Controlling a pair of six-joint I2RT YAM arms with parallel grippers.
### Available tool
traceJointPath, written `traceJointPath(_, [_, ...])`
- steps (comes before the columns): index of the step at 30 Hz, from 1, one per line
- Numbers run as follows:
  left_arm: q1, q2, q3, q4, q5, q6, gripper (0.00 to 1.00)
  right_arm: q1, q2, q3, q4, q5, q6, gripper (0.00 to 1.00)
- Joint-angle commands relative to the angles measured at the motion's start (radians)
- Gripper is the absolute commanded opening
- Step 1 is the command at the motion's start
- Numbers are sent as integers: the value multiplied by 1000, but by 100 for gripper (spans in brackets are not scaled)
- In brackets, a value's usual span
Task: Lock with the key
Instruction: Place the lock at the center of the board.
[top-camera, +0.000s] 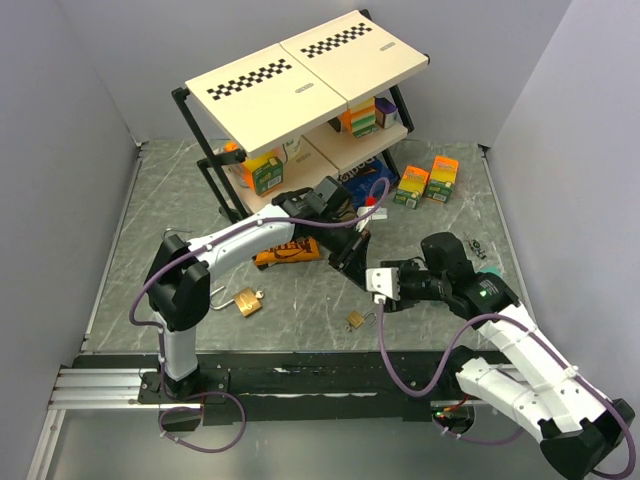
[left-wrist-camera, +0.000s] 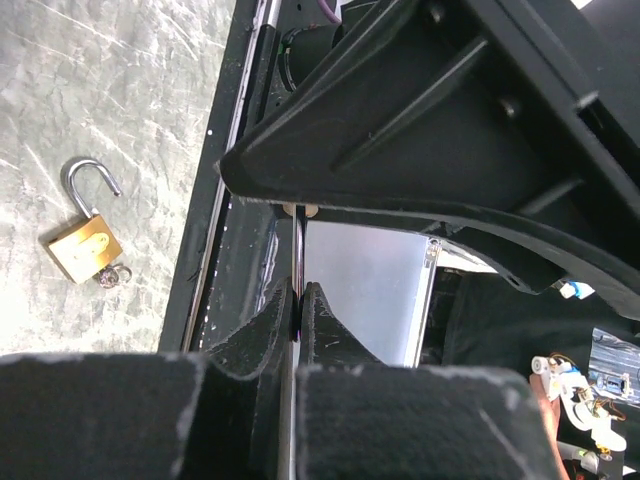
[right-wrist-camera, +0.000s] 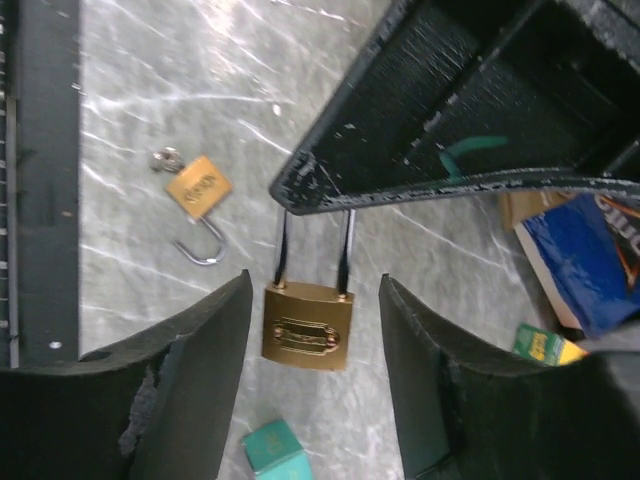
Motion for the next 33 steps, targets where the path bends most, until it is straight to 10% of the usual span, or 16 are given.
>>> traceJointPath(1, [9,-10,23,22,40,-18,1,13,-5,-9,71,62,-14,56])
traceJointPath(10, [14,-12,11,31,28,-29,2,10,-17,-9,116,68,37,33])
traceJointPath(15, [14,-44,28,4,-24,52,29,8,-14,15,88,44,112,12])
traceJointPath(23, [14,-136,159,41,-214,164,81,-64,-71,11,30,-22,187,5])
traceJointPath(33, [-18,-177,353,59,-463,318,85,-349,-86,-43,39,-120,317,4])
